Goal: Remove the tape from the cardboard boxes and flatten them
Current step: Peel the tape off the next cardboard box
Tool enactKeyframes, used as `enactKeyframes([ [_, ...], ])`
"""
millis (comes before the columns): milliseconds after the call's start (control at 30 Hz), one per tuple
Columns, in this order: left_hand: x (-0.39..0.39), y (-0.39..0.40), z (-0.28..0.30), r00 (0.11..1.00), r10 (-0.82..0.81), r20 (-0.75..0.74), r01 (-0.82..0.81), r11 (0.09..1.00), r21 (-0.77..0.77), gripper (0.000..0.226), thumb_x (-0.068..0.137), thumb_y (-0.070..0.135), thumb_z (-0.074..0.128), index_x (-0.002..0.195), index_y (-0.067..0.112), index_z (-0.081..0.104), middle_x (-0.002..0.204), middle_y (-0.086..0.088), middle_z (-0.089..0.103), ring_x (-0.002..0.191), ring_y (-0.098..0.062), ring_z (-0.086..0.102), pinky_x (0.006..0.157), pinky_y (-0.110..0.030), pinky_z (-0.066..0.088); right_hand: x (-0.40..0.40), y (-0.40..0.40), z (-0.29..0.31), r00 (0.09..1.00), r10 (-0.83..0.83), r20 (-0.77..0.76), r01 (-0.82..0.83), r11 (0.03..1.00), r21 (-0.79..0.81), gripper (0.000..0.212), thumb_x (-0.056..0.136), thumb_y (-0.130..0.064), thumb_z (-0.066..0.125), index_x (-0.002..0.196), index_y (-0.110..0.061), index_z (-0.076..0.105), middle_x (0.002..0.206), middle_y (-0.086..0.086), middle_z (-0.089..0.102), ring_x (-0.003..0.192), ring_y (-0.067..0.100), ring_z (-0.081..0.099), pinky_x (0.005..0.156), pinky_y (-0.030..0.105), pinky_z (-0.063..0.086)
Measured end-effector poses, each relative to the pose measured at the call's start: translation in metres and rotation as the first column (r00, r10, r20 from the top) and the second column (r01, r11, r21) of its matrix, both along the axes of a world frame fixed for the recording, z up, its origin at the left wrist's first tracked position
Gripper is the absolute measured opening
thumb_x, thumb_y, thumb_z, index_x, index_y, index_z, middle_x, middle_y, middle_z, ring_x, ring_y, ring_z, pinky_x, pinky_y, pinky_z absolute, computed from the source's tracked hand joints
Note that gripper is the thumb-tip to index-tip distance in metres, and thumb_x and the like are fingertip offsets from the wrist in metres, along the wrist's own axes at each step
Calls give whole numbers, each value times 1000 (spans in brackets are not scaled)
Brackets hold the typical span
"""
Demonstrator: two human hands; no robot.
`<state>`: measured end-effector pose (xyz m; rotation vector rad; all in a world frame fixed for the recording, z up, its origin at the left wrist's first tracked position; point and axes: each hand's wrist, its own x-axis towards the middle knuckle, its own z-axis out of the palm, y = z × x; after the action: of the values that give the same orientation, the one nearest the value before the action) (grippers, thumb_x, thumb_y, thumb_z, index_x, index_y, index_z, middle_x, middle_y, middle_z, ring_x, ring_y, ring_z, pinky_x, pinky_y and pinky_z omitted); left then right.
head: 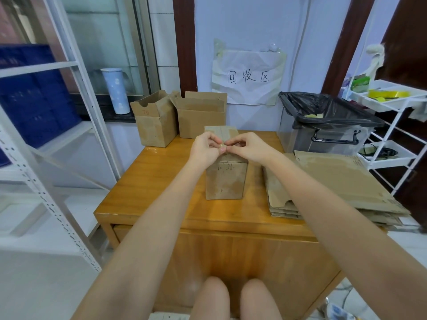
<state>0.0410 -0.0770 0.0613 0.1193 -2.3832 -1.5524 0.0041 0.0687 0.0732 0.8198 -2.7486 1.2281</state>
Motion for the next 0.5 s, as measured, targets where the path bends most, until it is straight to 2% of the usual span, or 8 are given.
enactKeyframes([
  [67,-1,3,0,999,41,-8,-41,999,-7,30,83,9,73,74,22,48,68,6,58,72,-8,55,68,-15,43,1,0,0,1000,11,-28,-10,1000,23,31,92,-22,63,119,-7,67,113,4,68,82,1,57,72,5,41],
  [133,-2,5,0,998,69,-12,-69,998,8,30,82,10,75,74,22,48,65,6,59,73,-8,56,65,-13,41,2,0,1,999,20,-37,-19,999,30,30,93,-21,61,119,-6,67,114,4,68,88,5,58,75,8,41],
  [200,-3,5,1,997,74,-7,-74,997,31,30,80,11,77,76,22,49,65,5,62,76,-8,59,67,-14,41,3,1,2,999,26,-31,-25,999,31,29,94,-20,59,118,-7,67,114,4,68,97,12,59,83,15,42],
  [267,-2,1,2,998,62,3,-62,996,60,27,78,13,79,78,20,53,67,5,66,79,-8,63,73,-19,46,3,2,4,999,27,-20,-27,999,27,28,94,-22,59,117,-7,68,112,4,68,98,15,60,84,17,43],
  [367,-2,-2,1,999,34,2,-34,997,72,19,76,14,81,79,17,63,71,4,68,87,-15,67,85,-28,51,2,3,2,999,42,-17,-42,999,27,27,92,-21,63,114,-6,69,98,8,69,79,11,55,69,10,41],
  [433,1,0,0,999,20,-25,-19,998,61,14,76,14,80,80,16,67,76,3,68,88,-17,67,86,-29,52,1,3,0,999,42,-9,-42,999,23,25,90,-17,65,112,-6,69,86,9,65,70,9,49,64,10,39],
  [500,2,2,-1,997,7,-73,-4,999,46,8,79,12,77,83,14,70,83,0,69,89,-17,66,85,-28,52,1,2,0,999,33,-16,-32,999,11,24,88,-15,66,112,-8,69,80,1,61,65,5,47,62,8,40],
])
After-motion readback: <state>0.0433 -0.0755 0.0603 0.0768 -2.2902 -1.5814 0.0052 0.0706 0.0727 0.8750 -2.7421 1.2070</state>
